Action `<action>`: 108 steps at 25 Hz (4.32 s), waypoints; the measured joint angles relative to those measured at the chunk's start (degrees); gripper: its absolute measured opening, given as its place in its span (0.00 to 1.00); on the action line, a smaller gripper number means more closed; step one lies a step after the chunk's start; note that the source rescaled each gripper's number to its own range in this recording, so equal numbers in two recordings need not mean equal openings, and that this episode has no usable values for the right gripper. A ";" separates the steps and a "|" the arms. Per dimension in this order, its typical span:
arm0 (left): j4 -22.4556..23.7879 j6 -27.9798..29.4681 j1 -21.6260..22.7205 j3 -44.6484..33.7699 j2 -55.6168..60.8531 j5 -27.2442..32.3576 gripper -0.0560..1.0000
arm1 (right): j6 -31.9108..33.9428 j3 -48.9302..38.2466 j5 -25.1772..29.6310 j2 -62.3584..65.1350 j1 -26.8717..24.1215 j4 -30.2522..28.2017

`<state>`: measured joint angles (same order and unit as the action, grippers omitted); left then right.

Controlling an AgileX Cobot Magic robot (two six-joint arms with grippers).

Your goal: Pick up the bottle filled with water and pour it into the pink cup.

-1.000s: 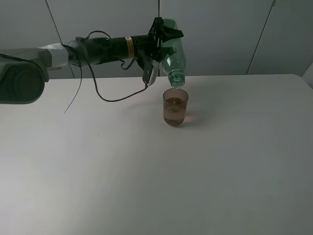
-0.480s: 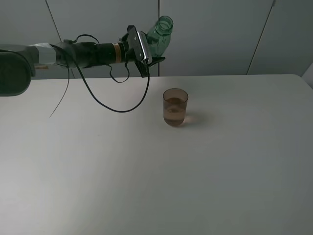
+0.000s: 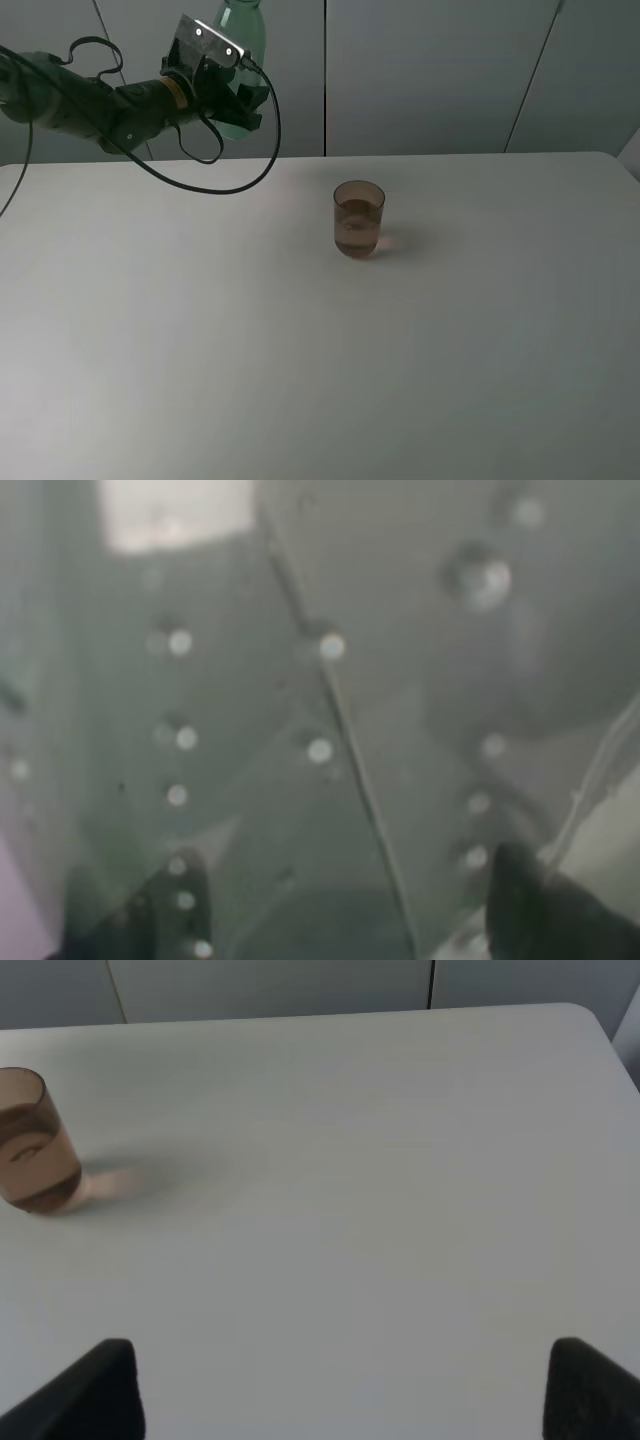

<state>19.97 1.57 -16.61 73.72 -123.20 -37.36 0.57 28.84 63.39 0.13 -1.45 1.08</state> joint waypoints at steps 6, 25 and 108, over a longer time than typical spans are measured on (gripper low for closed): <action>-17.04 -3.33 2.35 -16.62 2.78 -8.83 0.06 | 0.00 0.00 0.00 0.00 0.00 0.00; -15.66 -5.25 8.01 -25.11 -2.57 -21.09 0.06 | 0.00 0.00 0.00 0.00 0.00 0.00; -17.31 3.96 8.10 -27.48 61.86 68.12 0.97 | 0.00 0.00 0.00 0.00 0.00 0.00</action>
<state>2.66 5.53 -8.51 46.24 -61.34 30.76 0.57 28.84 63.39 0.13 -1.45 1.08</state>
